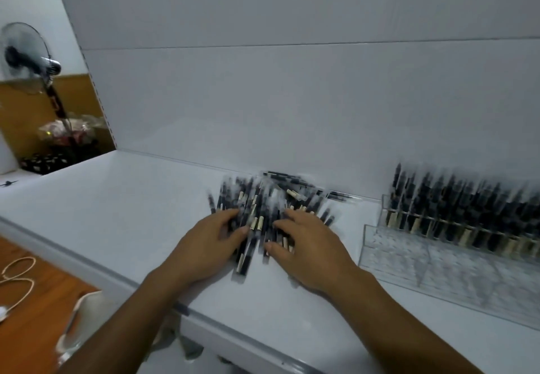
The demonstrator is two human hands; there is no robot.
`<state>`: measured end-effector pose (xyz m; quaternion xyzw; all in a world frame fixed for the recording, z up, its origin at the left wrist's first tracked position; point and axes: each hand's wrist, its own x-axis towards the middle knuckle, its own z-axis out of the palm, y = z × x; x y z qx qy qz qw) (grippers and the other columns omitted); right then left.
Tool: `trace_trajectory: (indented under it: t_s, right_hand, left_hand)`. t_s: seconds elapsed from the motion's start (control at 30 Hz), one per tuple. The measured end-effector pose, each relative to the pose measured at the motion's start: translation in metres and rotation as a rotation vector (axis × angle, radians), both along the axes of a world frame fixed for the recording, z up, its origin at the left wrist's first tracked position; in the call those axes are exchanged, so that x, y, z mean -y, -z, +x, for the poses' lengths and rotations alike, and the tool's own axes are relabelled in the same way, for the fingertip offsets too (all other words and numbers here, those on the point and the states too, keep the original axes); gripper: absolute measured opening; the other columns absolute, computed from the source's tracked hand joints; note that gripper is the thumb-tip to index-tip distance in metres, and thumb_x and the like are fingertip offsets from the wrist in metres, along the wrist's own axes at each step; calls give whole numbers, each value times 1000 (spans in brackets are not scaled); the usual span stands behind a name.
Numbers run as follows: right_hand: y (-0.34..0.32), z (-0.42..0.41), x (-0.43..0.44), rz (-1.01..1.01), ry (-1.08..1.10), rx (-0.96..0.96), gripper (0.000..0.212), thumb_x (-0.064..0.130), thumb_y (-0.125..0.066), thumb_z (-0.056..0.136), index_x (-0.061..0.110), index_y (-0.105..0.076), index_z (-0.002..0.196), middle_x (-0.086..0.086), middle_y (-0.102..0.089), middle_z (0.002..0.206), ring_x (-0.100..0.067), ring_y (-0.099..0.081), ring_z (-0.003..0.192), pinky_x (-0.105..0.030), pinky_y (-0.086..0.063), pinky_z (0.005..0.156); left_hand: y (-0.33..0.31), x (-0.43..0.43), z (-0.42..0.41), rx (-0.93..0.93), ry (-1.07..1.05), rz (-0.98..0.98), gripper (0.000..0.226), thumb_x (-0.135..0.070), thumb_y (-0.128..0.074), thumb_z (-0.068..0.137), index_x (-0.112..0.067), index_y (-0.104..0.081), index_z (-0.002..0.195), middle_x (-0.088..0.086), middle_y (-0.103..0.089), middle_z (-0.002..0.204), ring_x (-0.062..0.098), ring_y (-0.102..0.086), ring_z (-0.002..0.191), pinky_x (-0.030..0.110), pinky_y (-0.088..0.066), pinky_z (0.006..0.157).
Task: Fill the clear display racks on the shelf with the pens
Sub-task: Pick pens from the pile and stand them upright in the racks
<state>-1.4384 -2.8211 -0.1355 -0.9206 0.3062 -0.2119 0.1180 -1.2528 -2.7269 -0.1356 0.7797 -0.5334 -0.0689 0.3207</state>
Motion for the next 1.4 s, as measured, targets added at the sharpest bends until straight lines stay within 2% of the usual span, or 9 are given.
trace_trajectory:
  t_s: [0.23, 0.5, 0.6, 0.67, 0.73, 0.9, 1.03, 1.17, 1.4]
  right_hand:
    - [-5, -3, 2, -101, 73, 37, 44, 60, -50, 91, 32, -63, 122, 11, -54, 111, -11, -42, 106, -24, -34, 81]
    - [-11, -1, -6, 119, -24, 56, 32, 43, -57, 92, 34, -62, 122, 16, -58, 77, -4, -57, 71, -27, -50, 75]
    - [-11, -3, -5, 257, -16, 149, 26, 32, -60, 91, 35, -64, 116, 11, -66, 70, -5, -59, 55, -35, -57, 71]
    - [-10, -4, -4, 356, -3, 231, 25, 25, -62, 91, 35, -64, 114, 6, -67, 70, -10, -65, 60, -39, -59, 66]
    - [-10, -5, -1, 407, 14, 283, 23, 22, -61, 91, 35, -61, 110, 2, -68, 73, -16, -67, 65, -41, -58, 67]
    - [-8, -4, 4, 504, 39, 384, 22, 18, -62, 90, 32, -53, 105, -2, -68, 74, -17, -66, 63, -39, -57, 70]
    - [-5, -2, 7, 540, 50, 415, 30, 19, -63, 91, 27, -57, 120, 1, -69, 78, -11, -64, 67, -27, -54, 72]
    - [-6, -3, 6, 571, 41, 484, 26, 18, -62, 92, 33, -60, 114, 7, -67, 76, -1, -57, 53, -13, -48, 56]
    - [-30, -8, -1, 579, 73, 626, 14, 24, -67, 88, 37, -62, 87, 16, -64, 69, 1, -60, 59, -10, -48, 53]
  left_hand:
    - [-11, 5, 24, -43, -151, -111, 34, -39, -59, 91, -27, -61, 124, -6, -61, 122, 8, -59, 101, 30, -46, 87]
    - [-31, 44, 66, 90, -264, 361, 70, -56, -58, 87, -17, -40, 142, 10, -57, 133, 28, -55, 115, 29, -36, 81]
    - [-37, 58, 63, 86, -251, 419, 47, -50, -62, 87, -13, -55, 116, 9, -65, 107, 23, -58, 88, 28, -39, 75]
    - [-39, 65, 61, 3, -252, 392, 29, -40, -64, 88, -14, -54, 80, 8, -62, 78, 19, -58, 64, 27, -47, 64]
    - [-41, 68, 59, -128, -252, 372, 30, -30, -66, 89, -7, -56, 71, 10, -60, 69, 19, -59, 54, 25, -53, 58]
    - [-36, 59, 62, -388, -268, 248, 39, -22, -75, 83, 13, -66, 99, 18, -66, 82, 26, -61, 71, 44, -54, 91]
    - [-34, 43, 61, -618, -246, 112, 27, -12, -73, 84, 9, -68, 101, 23, -71, 86, 27, -64, 66, 45, -58, 84]
    - [-40, 35, 53, -777, -163, -103, 21, -11, -70, 87, 2, -68, 103, 2, -71, 70, 8, -67, 59, 21, -57, 59]
    - [-59, 34, 5, -852, 143, -245, 15, -16, -66, 89, -15, -70, 104, -2, -73, 84, 14, -69, 76, 23, -55, 67]
